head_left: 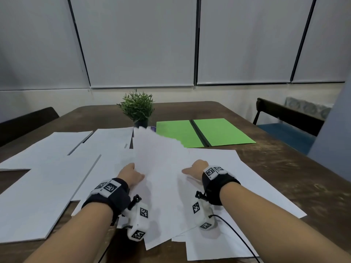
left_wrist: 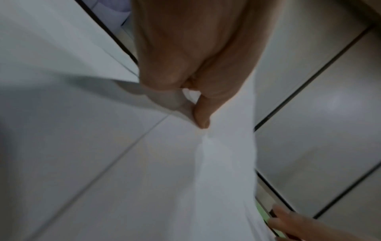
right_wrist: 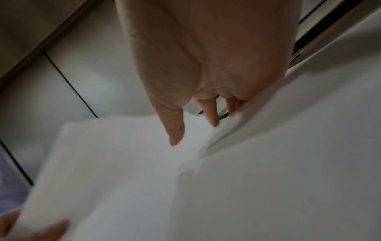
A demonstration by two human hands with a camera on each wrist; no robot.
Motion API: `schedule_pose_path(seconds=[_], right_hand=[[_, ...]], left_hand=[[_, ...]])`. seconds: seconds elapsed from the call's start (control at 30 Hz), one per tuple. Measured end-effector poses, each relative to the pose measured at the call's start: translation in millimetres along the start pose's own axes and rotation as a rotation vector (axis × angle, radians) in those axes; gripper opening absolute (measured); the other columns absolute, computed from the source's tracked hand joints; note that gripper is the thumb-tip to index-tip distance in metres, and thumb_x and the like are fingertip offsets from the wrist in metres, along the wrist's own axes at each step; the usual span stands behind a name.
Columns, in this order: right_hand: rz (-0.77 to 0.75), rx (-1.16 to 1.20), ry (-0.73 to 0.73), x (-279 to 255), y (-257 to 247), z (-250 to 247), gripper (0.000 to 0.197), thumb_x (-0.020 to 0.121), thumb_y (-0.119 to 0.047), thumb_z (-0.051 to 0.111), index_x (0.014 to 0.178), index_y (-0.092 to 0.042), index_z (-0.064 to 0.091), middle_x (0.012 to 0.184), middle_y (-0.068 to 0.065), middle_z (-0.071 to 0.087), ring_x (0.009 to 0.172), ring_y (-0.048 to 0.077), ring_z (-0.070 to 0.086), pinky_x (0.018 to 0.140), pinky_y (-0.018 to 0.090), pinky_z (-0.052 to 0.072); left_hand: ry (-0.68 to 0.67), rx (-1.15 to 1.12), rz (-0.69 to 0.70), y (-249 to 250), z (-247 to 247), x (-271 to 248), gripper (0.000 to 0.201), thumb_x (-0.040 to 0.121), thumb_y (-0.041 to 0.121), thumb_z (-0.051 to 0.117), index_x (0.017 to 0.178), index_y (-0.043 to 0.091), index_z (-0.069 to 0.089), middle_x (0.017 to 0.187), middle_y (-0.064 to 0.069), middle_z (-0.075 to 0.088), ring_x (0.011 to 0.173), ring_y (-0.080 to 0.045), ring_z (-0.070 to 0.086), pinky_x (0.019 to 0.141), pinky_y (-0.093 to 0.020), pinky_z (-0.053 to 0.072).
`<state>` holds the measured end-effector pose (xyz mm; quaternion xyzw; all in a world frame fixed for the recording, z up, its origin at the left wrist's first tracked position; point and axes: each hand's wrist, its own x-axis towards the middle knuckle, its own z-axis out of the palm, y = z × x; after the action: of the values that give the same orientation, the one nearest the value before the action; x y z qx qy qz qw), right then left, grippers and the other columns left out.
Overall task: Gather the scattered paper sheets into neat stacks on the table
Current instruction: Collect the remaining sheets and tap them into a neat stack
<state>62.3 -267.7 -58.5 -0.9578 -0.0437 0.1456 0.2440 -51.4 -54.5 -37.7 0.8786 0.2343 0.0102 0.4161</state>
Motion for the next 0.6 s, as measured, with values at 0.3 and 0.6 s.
schedule_pose_path(seconds=[0.3,0.6], right_hand=[[-0.244,0.871,0.313,-49.1,-8.3,-60.1,0.064,0.071,-0.046,0.08,0.118,-0.005,0.063,0.114,0.009,0.069,0.104,0.026,0.065,0.094,0.037,0.051],[-0.551,1.004,0.424,-91.8,-56.7,-108.7,0.027,0.081,0.001,0.061,0.105,-0.013,0.061,0.1,0.008,0.068,0.087,0.02,0.063,0.087,0.038,0.053]], left_hand=[[0.059,-0.624,0.486,48.4,-38.5,-47.4,0.034,0.092,-0.001,0.055,0.124,0.01,0.051,0.117,-0.006,0.065,0.104,-0.021,0.065,0.088,-0.033,0.054],[0.504,-0.505,0.688,96.0,-46.4,-71.9,0.046,0.092,0.033,0.06,0.13,0.016,0.039,0.125,0.007,0.044,0.115,-0.005,0.043,0.099,-0.022,0.033]])
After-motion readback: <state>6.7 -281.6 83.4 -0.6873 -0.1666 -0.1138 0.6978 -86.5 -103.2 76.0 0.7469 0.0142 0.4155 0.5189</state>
